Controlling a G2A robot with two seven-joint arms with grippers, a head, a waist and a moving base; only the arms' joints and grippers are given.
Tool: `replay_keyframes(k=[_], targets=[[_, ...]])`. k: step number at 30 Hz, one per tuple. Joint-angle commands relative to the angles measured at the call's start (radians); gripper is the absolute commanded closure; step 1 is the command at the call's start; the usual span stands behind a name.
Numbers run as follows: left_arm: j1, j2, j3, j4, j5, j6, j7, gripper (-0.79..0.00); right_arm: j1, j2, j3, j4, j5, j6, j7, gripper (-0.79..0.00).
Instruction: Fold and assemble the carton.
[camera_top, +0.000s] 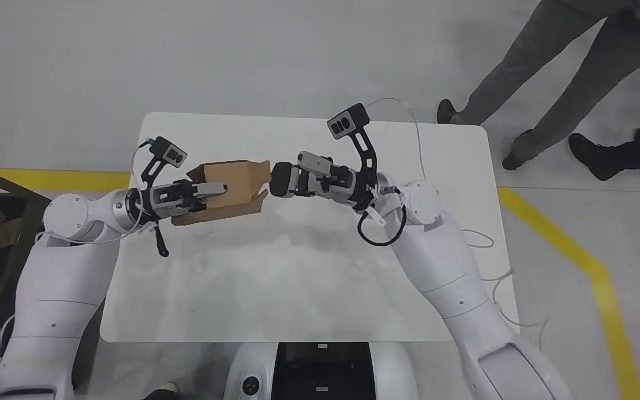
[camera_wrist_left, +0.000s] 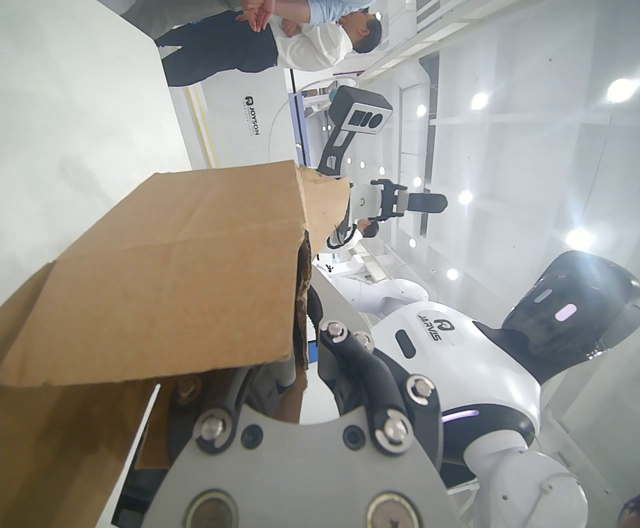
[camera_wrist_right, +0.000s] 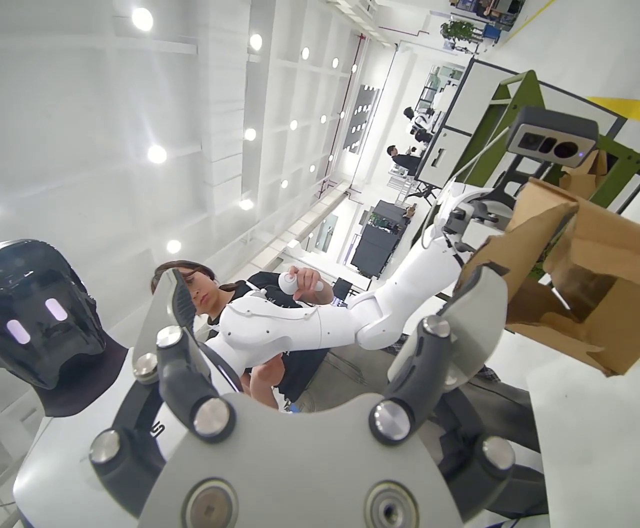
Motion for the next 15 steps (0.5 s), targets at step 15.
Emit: replay_keyframes(k=[15], targets=[[-0.002,-0.005,0.011,-0.005,0.020,-0.008,0.022,0.000,0.008,0.006,-0.020,-0.030,-0.052,-0.021,-0.026,-0.785]])
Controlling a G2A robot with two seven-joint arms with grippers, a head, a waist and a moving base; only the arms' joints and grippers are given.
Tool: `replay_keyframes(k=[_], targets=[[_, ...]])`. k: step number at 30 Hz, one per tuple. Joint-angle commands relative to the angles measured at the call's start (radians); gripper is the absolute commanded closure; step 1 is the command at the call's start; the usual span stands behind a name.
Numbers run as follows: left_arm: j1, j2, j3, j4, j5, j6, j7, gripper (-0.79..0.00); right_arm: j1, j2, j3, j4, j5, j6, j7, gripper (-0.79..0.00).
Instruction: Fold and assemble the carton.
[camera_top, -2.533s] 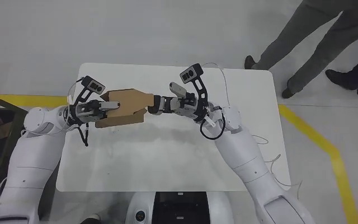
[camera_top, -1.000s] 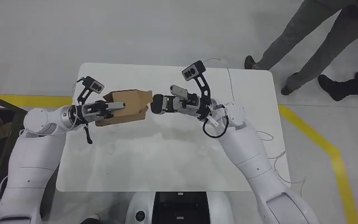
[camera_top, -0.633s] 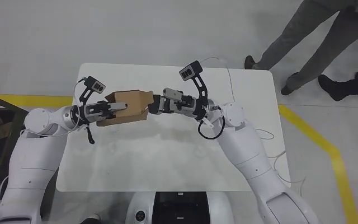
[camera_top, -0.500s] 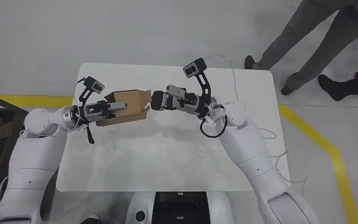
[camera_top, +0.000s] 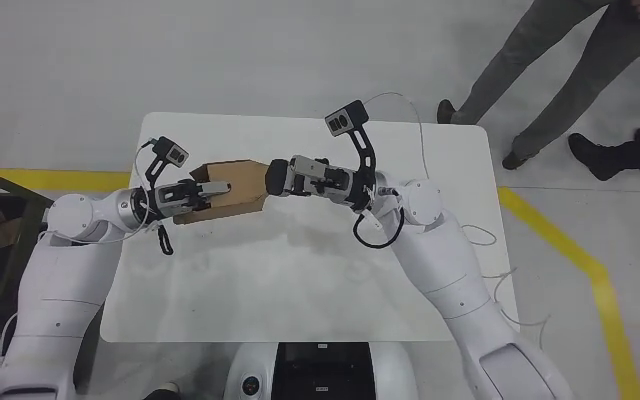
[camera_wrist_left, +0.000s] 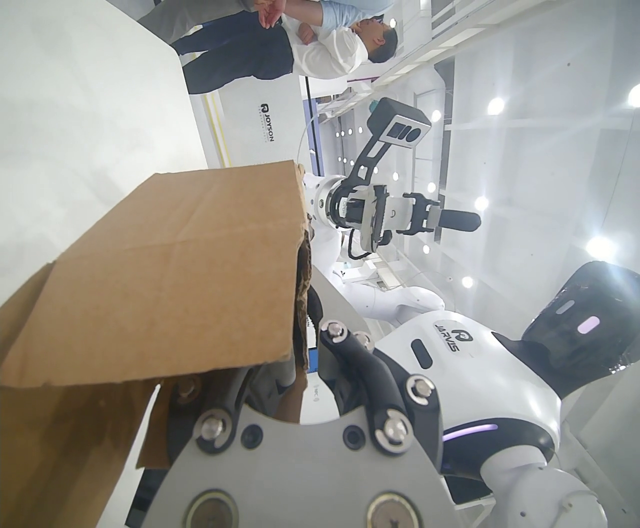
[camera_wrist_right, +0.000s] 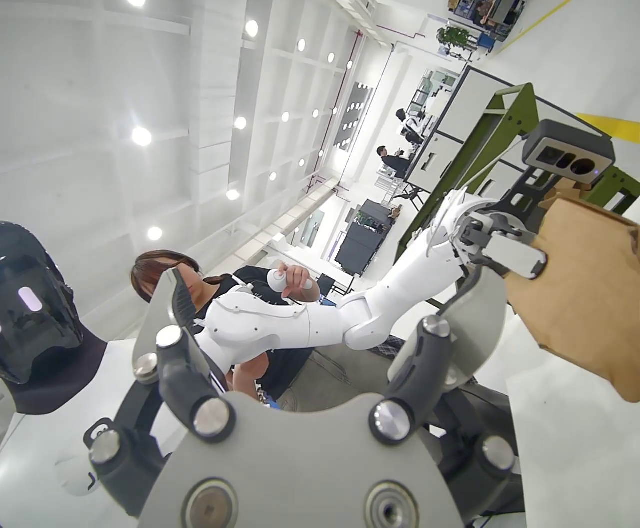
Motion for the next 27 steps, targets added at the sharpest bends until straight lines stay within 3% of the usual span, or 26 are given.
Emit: replay_keyframes(k=[1,27], targets=[[0.003,-0.001,-0.001,-0.005,-0.022,0.002,-0.011,0.000,0.003,0.001,-0.001,0.015,-0.013,0.008,-0.003,-0.785],[0.024,-0.010,-0.029,-0.019,-0.181,0.039,-0.122,0.000,0.014,0.002,-0.066,0.059,-0.041,0.029,-0.021,-0.785]])
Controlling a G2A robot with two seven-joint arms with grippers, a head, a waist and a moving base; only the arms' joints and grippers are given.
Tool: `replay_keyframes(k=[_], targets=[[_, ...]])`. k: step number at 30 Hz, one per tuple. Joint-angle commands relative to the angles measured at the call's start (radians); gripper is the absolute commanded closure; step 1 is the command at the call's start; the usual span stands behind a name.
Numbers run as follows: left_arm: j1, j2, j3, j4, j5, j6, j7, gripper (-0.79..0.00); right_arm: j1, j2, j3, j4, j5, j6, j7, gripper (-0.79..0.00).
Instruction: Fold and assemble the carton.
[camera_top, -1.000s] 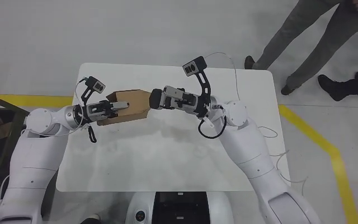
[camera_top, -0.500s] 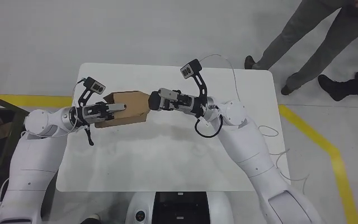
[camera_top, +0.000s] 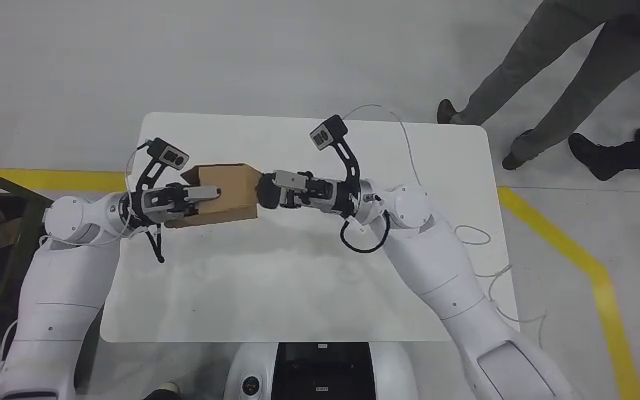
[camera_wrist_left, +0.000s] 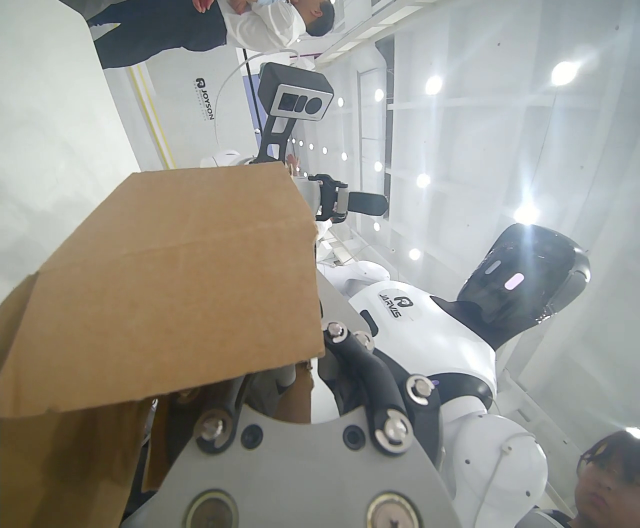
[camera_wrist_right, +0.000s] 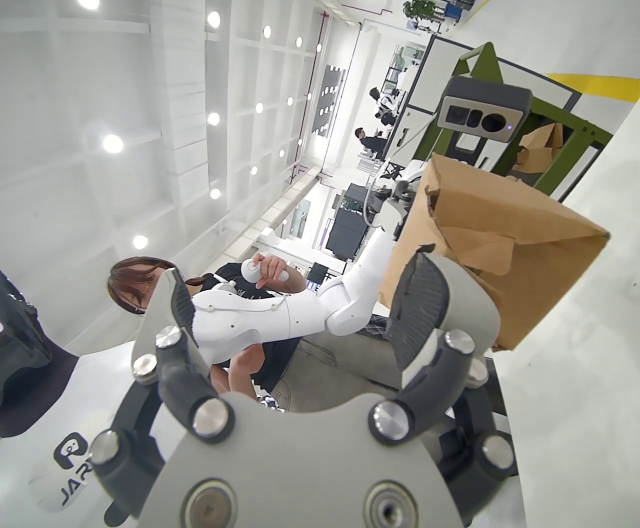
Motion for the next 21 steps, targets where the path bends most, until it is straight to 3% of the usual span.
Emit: replay_keyframes(k=[1,12,21], targets=[[0.001,-0.001,0.000,0.002,-0.003,0.003,-0.006,0.000,0.001,0.000,-0.002,0.002,0.002,-0.002,-0.001,-0.785],[-0.007,-0.005,0.000,0.028,-0.063,0.049,-0.069,0.000,0.011,0.000,-0.012,-0.010,0.005,-0.012,0.003,-0.785],[-0.034,-0.005,0.025,0.046,-0.120,0.121,-0.076,0.000,0.030,0.004,-0.022,-0.041,-0.088,-0.171,0.037,-0.785]])
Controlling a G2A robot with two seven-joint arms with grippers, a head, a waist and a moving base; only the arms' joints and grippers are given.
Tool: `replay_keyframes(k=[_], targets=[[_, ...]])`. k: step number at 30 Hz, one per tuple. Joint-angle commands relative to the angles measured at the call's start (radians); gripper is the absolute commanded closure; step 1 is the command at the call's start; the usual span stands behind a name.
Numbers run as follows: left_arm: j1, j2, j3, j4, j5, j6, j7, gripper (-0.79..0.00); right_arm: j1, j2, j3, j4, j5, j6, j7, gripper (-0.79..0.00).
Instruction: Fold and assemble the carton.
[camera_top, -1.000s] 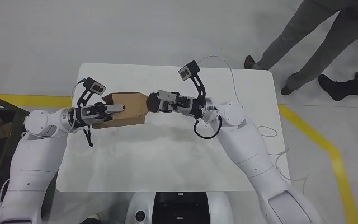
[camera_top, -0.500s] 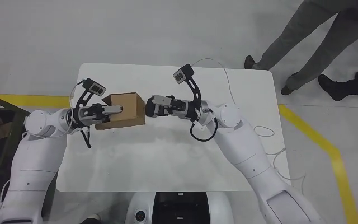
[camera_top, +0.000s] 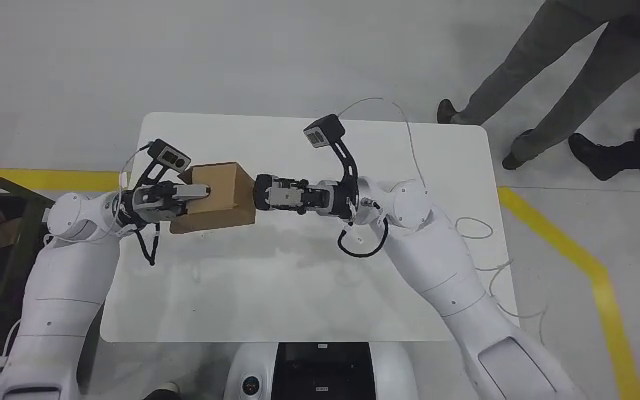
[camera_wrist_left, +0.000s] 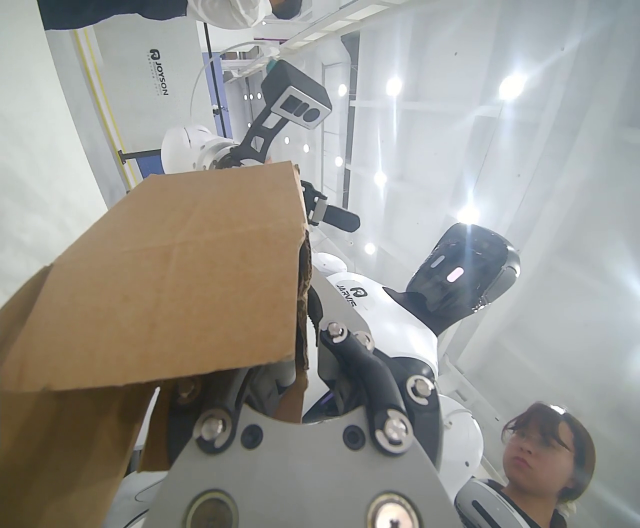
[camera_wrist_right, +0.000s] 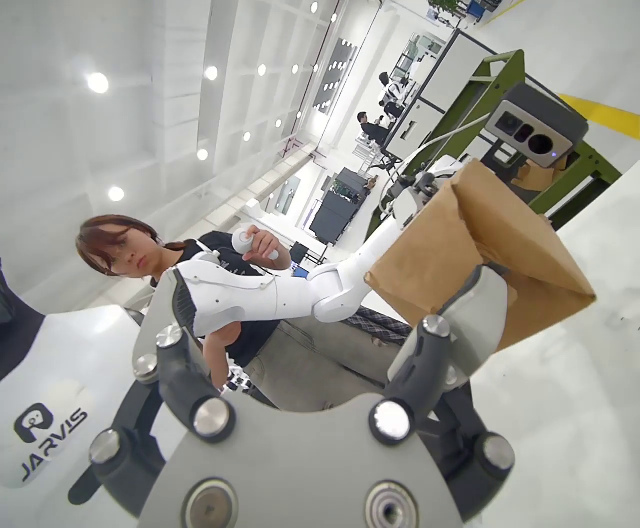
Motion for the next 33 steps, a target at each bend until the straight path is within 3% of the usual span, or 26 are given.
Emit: replay_keyframes(k=[1,8,15,16,17,18,21,26,27,33], targets=[[-0.005,0.000,0.008,-0.005,-0.011,0.013,0.000,0.000,0.003,0.000,-0.003,-0.005,-0.021,-0.032,-0.001,-0.785],[-0.015,0.005,0.022,-0.010,-0.022,0.025,0.000,0.000,0.017,0.002,-0.003,-0.015,-0.199,-0.171,-0.092,-0.785],[-0.016,0.012,0.031,-0.013,-0.029,0.027,0.000,0.000,0.020,0.004,-0.004,-0.012,-0.342,-0.191,-0.193,-0.776],[-0.016,0.013,0.032,-0.014,-0.032,0.027,0.000,0.000,0.020,0.004,-0.005,-0.011,-0.353,-0.191,-0.204,-0.683],[-0.016,0.014,0.033,-0.014,-0.035,0.027,0.000,0.000,0.021,0.005,-0.006,-0.010,-0.364,-0.190,-0.214,-0.542],[-0.015,0.015,0.034,-0.015,-0.037,0.027,0.000,0.000,0.022,0.005,-0.005,-0.008,-0.378,-0.190,-0.223,-0.465],[-0.016,0.017,0.035,-0.015,-0.044,0.026,0.000,0.000,0.023,0.006,-0.007,-0.006,-0.399,-0.192,-0.247,-0.453],[-0.017,0.022,0.037,-0.012,-0.051,0.024,0.000,0.000,0.026,0.011,-0.004,0.001,-0.445,-0.187,-0.275,-0.120],[-0.018,0.022,0.037,-0.012,-0.054,0.023,0.000,0.000,0.027,0.012,-0.001,0.002,-0.457,-0.186,-0.282,-0.086],[-0.015,0.028,0.037,-0.018,-0.069,0.021,0.000,0.000,0.025,0.021,0.017,-0.011,-0.593,-0.174,-0.341,-0.154]])
